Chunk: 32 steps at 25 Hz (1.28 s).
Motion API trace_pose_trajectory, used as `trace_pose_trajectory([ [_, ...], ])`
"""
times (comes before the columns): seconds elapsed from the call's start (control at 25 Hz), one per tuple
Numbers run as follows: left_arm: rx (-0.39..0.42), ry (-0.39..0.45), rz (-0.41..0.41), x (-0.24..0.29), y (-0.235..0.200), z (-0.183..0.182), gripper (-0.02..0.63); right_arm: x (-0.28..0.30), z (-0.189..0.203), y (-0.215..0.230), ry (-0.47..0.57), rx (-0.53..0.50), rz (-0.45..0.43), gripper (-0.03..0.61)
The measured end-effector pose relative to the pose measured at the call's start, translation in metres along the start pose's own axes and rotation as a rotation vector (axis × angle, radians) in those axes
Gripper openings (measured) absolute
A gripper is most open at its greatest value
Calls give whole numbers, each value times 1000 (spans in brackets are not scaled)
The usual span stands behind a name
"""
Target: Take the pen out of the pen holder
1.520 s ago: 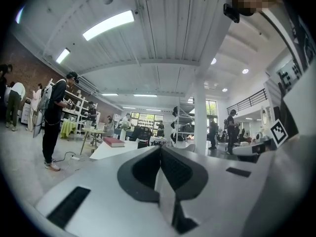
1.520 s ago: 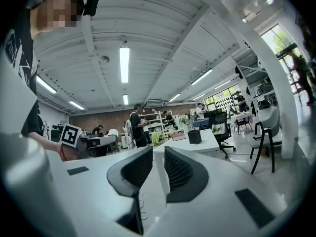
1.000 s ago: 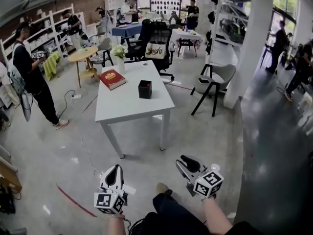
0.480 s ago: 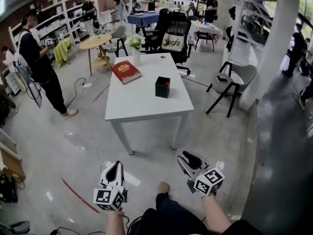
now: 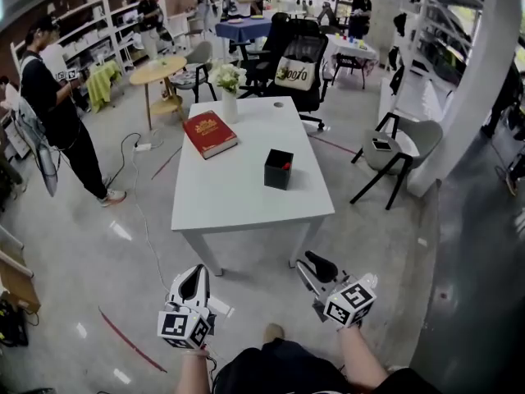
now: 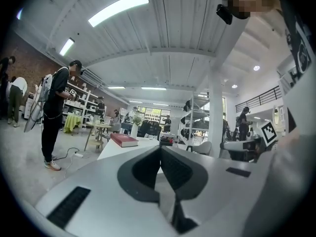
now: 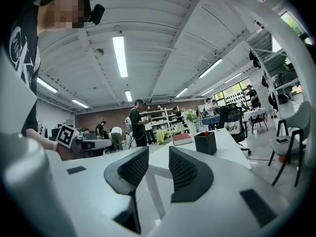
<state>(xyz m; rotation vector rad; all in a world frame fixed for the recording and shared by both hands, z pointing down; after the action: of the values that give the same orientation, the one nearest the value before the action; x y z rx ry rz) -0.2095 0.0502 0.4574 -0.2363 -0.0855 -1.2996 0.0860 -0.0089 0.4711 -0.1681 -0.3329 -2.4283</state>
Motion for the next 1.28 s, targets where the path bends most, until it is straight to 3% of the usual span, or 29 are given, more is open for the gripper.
trace_pose_trajectory([
  [0.32, -3, 4, 35, 61, -13, -10, 5, 36, -14, 39, -7, 0, 14, 135],
  [0.72, -10, -33, 34, 91, -24, -11, 5, 58, -12, 56, -39, 19, 3, 135],
  [0.92, -14, -85, 67, 124, -28, 0, 5, 75, -8, 75, -59, 34, 21, 135],
  [1.28, 2, -89, 138, 203, -48, -20, 5, 118, -22, 120, -64, 56, 66, 135],
])
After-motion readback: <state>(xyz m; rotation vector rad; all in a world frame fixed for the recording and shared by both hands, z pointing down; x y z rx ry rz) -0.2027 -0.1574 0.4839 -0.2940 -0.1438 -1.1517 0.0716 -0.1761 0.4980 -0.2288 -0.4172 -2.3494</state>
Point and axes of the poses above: the fingertips, and each gripper's own axes: x forward along the fingers, y to its right, z out of its underside, the point moved 6 cm from there along -x, backward along the fingers, and after that the axes turned 8 degrees about -y, right-handed, at the moved point
